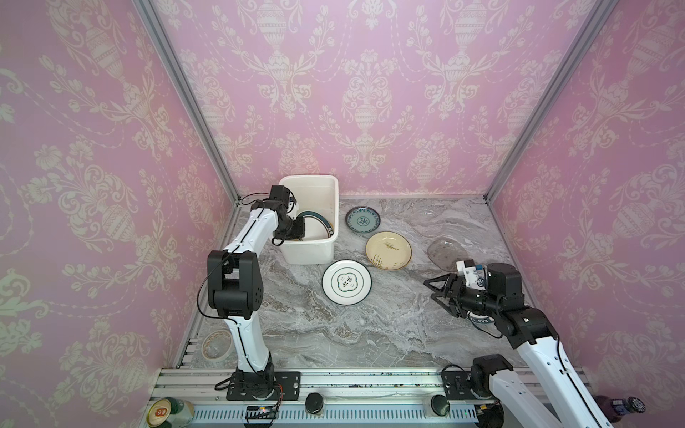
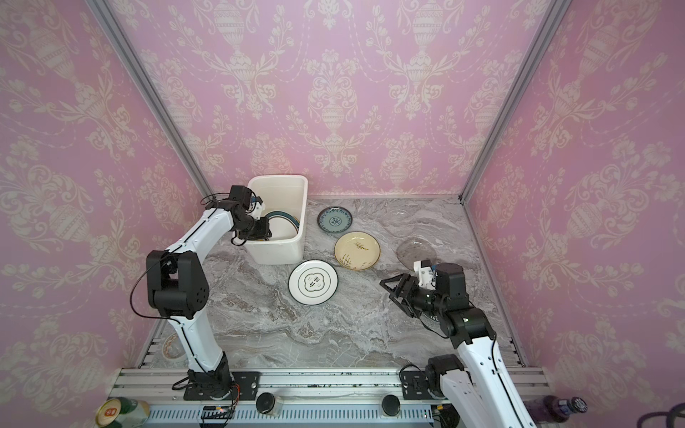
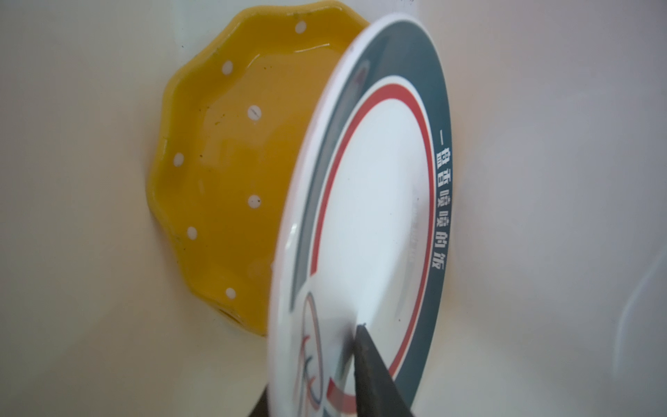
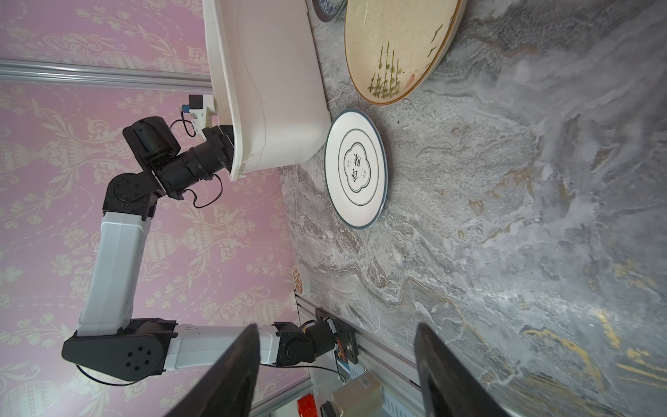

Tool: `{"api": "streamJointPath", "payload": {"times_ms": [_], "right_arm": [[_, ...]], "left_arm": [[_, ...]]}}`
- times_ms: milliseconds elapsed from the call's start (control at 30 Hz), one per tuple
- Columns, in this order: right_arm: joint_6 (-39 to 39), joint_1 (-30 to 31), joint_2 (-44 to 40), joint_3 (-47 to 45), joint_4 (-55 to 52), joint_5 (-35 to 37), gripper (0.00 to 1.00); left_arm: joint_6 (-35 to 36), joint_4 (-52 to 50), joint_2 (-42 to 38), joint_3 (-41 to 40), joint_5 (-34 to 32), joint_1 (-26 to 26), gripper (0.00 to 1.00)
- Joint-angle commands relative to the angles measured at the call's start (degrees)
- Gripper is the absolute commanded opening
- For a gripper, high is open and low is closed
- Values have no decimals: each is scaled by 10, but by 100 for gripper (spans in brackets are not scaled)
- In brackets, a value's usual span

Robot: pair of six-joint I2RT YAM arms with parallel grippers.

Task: Place the plates into the plastic bin on the countertop
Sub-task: Place the plate in the plastic bin.

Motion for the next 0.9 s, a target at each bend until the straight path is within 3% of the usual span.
{"api": "streamJointPath", "payload": {"times_ms": [0,633,867], "right_arm": [[4,5,-4,5,4,7,68],[10,6,1,3,18,8,68],[11,6,8,3,26,8,68]], "left_arm": [[21,-55,19,11,-44,4,27],[17,-114,59,55,-141,3,44],[20,-126,61,67,-155,3,54]]}}
